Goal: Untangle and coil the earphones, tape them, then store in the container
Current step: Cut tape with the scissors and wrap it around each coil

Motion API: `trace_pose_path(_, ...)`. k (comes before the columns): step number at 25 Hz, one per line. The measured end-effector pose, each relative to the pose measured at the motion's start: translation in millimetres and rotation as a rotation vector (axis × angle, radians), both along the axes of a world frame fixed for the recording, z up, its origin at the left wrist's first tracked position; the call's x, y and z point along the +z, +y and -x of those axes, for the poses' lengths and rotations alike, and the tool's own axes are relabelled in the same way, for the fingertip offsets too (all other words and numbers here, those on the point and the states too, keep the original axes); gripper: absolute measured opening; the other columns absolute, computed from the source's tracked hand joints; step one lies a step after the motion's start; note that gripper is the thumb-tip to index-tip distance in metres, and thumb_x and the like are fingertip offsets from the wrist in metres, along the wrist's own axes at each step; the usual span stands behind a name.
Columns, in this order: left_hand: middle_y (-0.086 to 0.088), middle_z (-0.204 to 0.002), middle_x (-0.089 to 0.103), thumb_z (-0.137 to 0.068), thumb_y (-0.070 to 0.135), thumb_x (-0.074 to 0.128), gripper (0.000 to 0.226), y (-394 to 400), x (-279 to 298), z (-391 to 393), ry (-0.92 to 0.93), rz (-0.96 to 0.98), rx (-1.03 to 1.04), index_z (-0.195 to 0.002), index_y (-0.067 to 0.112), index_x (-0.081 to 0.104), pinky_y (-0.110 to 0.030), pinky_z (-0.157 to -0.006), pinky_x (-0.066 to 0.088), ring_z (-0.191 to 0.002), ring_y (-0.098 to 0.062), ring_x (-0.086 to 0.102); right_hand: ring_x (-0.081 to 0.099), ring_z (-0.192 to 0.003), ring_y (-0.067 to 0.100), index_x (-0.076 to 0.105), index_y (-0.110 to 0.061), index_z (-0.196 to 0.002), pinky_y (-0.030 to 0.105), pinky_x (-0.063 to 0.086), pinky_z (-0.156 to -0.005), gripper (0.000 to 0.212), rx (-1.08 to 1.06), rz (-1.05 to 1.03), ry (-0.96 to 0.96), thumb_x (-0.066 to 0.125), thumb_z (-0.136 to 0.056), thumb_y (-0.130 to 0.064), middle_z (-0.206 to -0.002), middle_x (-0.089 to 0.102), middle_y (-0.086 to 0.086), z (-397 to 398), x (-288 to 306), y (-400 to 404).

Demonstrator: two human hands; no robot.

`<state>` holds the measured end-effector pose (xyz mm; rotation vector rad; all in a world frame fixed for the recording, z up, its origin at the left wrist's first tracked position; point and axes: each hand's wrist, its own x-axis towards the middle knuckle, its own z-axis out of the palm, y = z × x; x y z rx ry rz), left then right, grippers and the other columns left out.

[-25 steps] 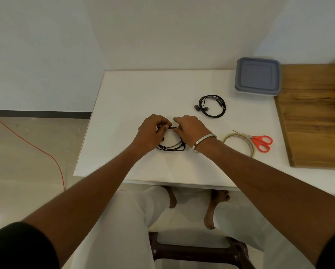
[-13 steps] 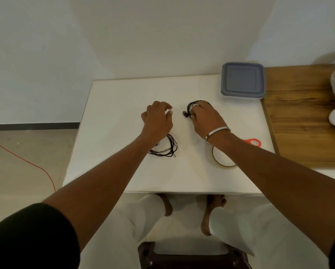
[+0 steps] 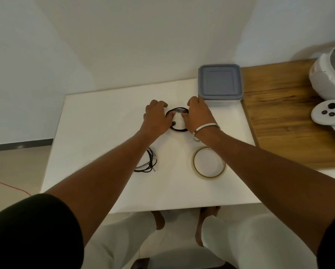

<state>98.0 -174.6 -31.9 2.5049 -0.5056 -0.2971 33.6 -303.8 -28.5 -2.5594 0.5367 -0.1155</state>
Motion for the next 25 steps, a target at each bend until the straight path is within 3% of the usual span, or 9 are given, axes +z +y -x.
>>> trace_pose_path(5,-0.013,-0.111,0.06,-0.09,0.025,0.064,0.031,-9.2,-4.4,-1.1,-0.001,-0.023,-0.025,-0.116,0.009,0.059,-0.039,-0.092,0.046,-0.105,-0.024,0.054,0.058,-0.098,0.027,0.049,-0.004,-0.119,0.031,0.047,-0.085,0.03,0.051,0.015,0.064,0.056,-0.092,-0.017,-0.127,0.045,0.014,0.0,-6.7,-3.3)
trace_pose_path(8,-0.014,-0.107,0.06,-0.089,0.016,0.063,0.029,-5.8,-5.4,2.9,0.019,-0.013,-0.026,-0.116,0.007,0.058,-0.017,-0.072,0.038,-0.09,-0.014,0.049,0.058,-0.093,0.026,0.051,-0.004,-0.115,0.03,0.046,-0.082,0.025,0.049,-0.027,0.067,0.056,-0.091,-0.011,-0.123,0.046,0.014,3.4,-8.4,-4.7)
trace_pose_path(10,-0.014,-0.106,0.061,-0.09,0.014,0.062,0.026,-2.2,-5.5,8.8,0.025,-0.019,-0.025,-0.114,0.007,0.058,-0.013,-0.066,0.032,-0.087,-0.013,0.048,0.057,-0.094,0.027,0.052,-0.004,-0.113,0.031,0.047,-0.084,0.023,0.065,-0.04,0.074,0.056,-0.091,-0.011,-0.121,0.047,0.013,7.7,-9.4,-3.3)
trace_pose_path(13,-0.012,-0.116,0.057,-0.092,0.021,0.06,0.029,0.6,-2.9,18.9,0.015,-0.047,-0.002,-0.118,0.01,0.057,-0.029,-0.086,0.042,-0.104,-0.021,0.052,0.056,-0.098,0.027,0.051,-0.004,-0.115,0.034,0.048,-0.087,0.024,0.082,-0.059,0.052,0.054,-0.093,-0.015,-0.121,0.047,0.013,15.5,-7.8,-2.1)
trace_pose_path(15,-0.008,-0.126,0.051,-0.094,0.027,0.057,0.035,0.4,3.8,27.0,-0.055,-0.09,0.024,-0.125,0.012,0.054,-0.039,-0.097,0.037,-0.119,-0.025,0.045,0.056,-0.101,0.027,0.052,-0.005,-0.117,0.033,0.046,-0.088,0.026,0.061,-0.072,0.022,0.052,-0.094,-0.018,-0.121,0.049,0.013,22.5,-2.7,-6.9)
trace_pose_path(20,-0.011,-0.122,0.051,-0.092,0.018,0.059,0.028,-7.2,14.5,62.2,-0.133,0.007,-0.061,-0.119,0.009,0.057,-0.037,-0.094,0.039,-0.112,-0.028,0.048,0.056,-0.102,0.026,0.058,-0.006,-0.112,0.031,0.044,-0.089,0.024,0.09,-0.033,0.115,0.054,-0.093,-0.02,-0.115,0.056,0.013,54.6,8.6,-32.6)
trace_pose_path(23,-0.015,-0.117,0.053,-0.088,0.012,0.065,0.026,-11.8,6.8,95.2,-0.066,0.099,-0.143,-0.112,0.003,0.058,-0.037,-0.094,0.043,-0.108,-0.031,0.053,0.057,-0.103,0.025,0.06,-0.008,-0.111,0.033,0.047,-0.092,0.024,0.154,-0.047,0.195,0.057,-0.092,-0.023,-0.114,0.058,0.012,80.7,13.6,-41.3)
trace_pose_path(25,-0.015,-0.118,0.051,-0.089,0.014,0.065,0.031,-12.5,3.6,119.6,0.019,0.108,-0.15,-0.116,0.002,0.055,-0.028,-0.09,0.041,-0.108,-0.029,0.052,0.057,-0.103,0.024,0.06,-0.009,-0.113,0.032,0.047,-0.093,0.027,0.176,-0.052,0.215,0.058,-0.091,-0.025,-0.115,0.058,0.011,98.8,16.0,-41.3)
